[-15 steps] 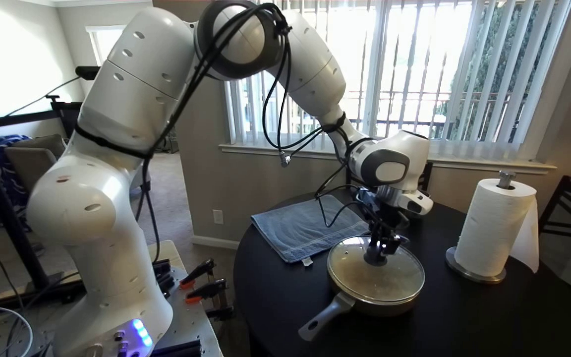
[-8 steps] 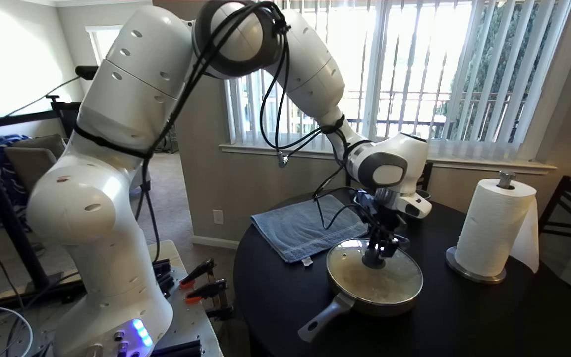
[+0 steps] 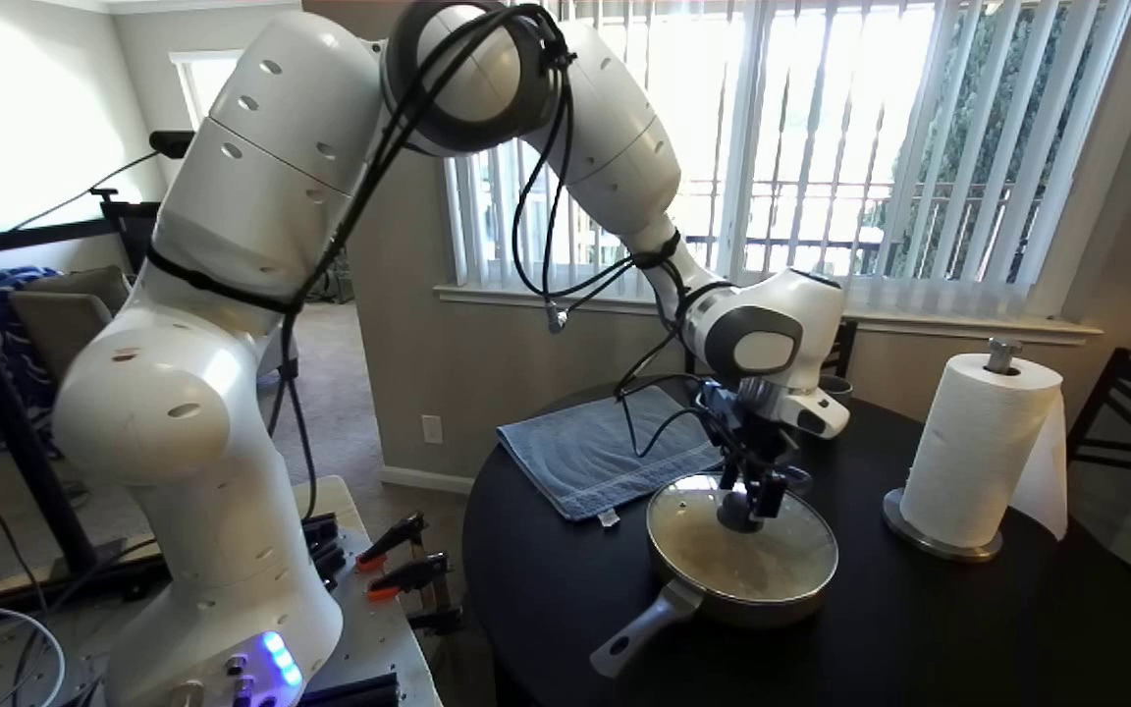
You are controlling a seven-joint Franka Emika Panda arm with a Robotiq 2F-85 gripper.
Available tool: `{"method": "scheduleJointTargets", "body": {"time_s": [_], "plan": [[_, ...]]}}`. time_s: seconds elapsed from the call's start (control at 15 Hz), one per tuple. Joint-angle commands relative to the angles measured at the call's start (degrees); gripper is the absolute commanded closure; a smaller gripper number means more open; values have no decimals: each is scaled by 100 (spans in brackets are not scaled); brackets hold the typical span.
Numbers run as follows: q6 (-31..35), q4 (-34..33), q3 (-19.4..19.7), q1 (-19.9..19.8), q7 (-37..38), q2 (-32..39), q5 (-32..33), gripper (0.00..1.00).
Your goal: Pick up the clear pan lid from the blue towel and put it on the gray pan
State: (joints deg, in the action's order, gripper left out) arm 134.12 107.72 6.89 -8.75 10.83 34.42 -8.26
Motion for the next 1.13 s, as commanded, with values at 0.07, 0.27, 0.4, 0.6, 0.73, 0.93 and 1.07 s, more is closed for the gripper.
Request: {"method": "scheduleJointTargets", "body": {"time_s": [0.07,0.27,0.4,0.6,0.73,0.93,1.07], "plan": [[257,589,68,85,166,-543,-46,0],[409,856,118,107,215,-858,-5,0],[471,958,180,155,321,-1001,85,0],[276,659,119,54,123,-789,4,0],[286,704,129,72,133,-826,7,0],[291,715,131,74,134,-826,7,0],[292,715,131,74,135,-826,8,0]]}}
